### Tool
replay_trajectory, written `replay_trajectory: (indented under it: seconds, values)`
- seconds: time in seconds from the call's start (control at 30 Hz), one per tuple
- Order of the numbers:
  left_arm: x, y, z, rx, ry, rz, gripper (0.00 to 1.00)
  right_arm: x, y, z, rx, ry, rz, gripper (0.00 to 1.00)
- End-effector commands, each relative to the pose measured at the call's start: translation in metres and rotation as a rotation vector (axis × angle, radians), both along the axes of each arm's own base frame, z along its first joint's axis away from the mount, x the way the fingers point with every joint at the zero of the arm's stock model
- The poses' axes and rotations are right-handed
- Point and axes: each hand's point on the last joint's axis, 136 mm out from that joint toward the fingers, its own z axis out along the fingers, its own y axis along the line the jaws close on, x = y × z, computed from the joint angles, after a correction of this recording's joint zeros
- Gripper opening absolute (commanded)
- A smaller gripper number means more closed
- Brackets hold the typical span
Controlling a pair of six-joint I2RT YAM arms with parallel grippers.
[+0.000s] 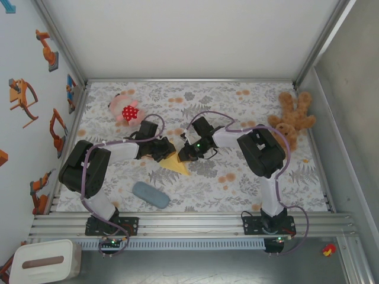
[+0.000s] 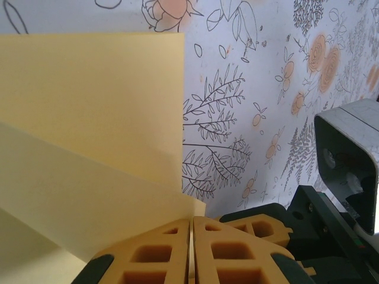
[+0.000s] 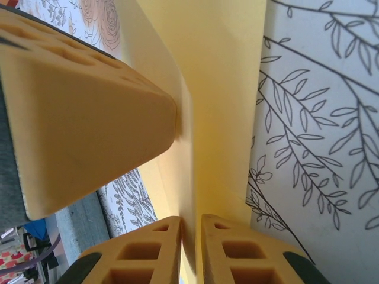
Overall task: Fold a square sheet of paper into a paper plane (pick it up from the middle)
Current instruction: Fourth fold the wing at the center of the table.
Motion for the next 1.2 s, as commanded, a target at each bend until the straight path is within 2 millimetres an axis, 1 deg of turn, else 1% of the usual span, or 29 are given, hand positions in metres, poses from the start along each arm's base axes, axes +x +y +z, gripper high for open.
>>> replay_trajectory:
  seconds: [0.0,0.33,0.67,0.97,1.17]
  values:
    - [0.004,-0.002,0.001,-0.011,-0.012,-0.009,0.1,-0.003,0.002,-0.007,-0.011,0.017,0.023,0.14]
    - [0.005,-0.004,0.001,-0.02,-0.009,-0.014,0.1,-0.004,-0.003,-0.014,-0.043,0.025,0.01,0.09]
    - [0.007,-0.005,-0.001,-0.022,-0.006,-0.017,0.1,-0.003,-0.006,-0.018,-0.059,0.031,-0.004,0.08]
    - [0.007,-0.004,-0.008,-0.007,0.012,-0.016,0.1,-0.002,-0.009,-0.021,-0.079,0.036,-0.016,0.07]
    - [0.005,0.002,-0.018,0.029,0.041,0.003,0.09,-0.003,-0.009,-0.021,-0.083,0.038,-0.018,0.08]
